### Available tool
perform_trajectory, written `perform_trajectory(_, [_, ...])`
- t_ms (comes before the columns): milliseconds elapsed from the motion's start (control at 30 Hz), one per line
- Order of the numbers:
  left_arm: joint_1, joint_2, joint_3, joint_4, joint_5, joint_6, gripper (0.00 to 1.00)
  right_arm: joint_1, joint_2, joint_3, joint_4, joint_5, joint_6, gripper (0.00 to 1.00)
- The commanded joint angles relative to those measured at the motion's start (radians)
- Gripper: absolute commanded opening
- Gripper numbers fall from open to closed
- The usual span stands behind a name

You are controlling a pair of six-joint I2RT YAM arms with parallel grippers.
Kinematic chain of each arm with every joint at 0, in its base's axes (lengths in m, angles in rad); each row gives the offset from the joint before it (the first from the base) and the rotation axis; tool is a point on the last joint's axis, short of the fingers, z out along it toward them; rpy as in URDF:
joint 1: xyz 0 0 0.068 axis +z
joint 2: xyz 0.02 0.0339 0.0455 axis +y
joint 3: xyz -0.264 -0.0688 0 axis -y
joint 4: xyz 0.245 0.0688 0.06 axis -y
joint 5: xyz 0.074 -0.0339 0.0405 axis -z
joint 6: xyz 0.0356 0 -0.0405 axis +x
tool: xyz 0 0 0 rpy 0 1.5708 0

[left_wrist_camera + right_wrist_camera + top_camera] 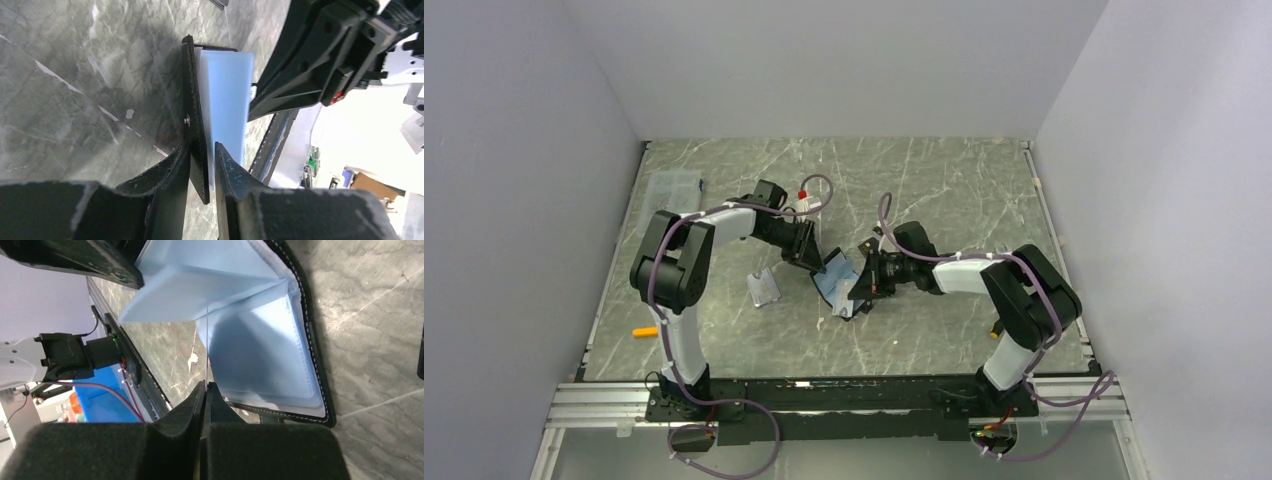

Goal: Put the credit cards into the card holder
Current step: Turn over the card holder at the center of the board.

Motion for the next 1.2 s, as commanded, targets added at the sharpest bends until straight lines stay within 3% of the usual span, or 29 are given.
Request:
perform_trajectory(0, [0.009, 0.015, 0.007, 0.052, 0.114, -0.045, 0.29, -0.003, 0.034, 0.046, 0.076, -0.011, 0.017, 0.00])
perform_trajectory(433, [0.074, 0.088, 0.036, 0.065, 0.173, -0.083, 0.30, -0.004, 0.103, 0.090, 0.094, -0.022, 0.019, 0.00])
perform_trajectory(1167, [0.056, 0.162, 0.142, -0.018, 0.167, -0.036, 0.32, -0.004, 0.133, 0.018, 0.150, -0.037, 0.023, 0.00])
